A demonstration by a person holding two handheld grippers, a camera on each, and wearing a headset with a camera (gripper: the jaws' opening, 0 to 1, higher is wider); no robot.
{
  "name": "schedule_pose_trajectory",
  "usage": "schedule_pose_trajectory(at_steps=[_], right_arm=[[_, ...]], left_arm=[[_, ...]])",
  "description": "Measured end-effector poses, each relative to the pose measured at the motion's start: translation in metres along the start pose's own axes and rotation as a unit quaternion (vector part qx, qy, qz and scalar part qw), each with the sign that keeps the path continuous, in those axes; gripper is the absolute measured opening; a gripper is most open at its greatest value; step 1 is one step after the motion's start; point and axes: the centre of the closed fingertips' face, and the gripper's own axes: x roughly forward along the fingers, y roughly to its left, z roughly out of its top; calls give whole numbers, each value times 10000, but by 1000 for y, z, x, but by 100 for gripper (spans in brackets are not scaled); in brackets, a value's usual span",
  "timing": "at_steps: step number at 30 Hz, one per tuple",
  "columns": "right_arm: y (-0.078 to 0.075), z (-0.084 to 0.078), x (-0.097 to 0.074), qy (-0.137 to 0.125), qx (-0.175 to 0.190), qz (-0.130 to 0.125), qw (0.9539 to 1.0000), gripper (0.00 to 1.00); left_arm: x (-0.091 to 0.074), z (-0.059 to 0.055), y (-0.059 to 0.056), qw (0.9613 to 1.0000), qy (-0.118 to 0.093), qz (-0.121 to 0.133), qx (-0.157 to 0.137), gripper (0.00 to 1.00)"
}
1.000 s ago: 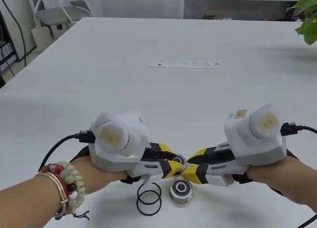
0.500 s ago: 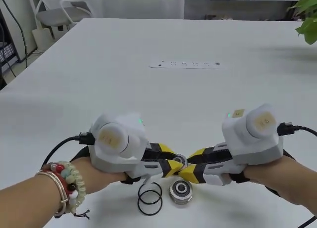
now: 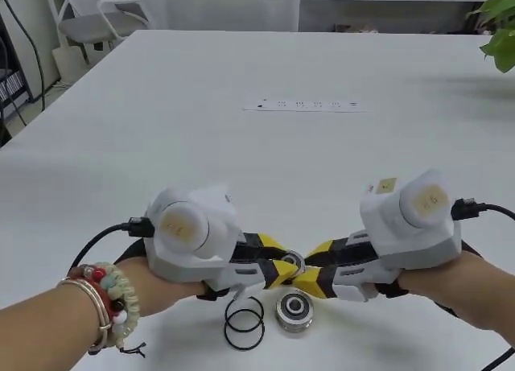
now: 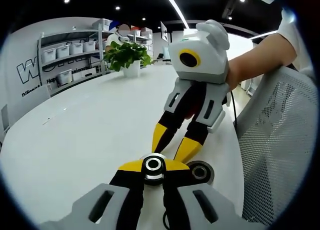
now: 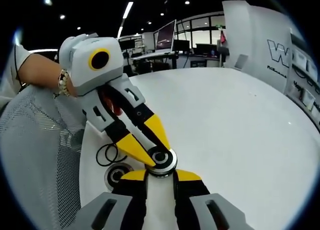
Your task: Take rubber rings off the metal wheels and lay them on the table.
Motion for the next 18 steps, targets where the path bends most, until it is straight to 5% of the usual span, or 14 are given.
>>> schedule_pose_trajectory(at_steps=[18], right_arm=[[-2,-2,-4,72,-51,-20,10000,4]], left_arm=[[0,0,2,10000,-36,35,-82,9]])
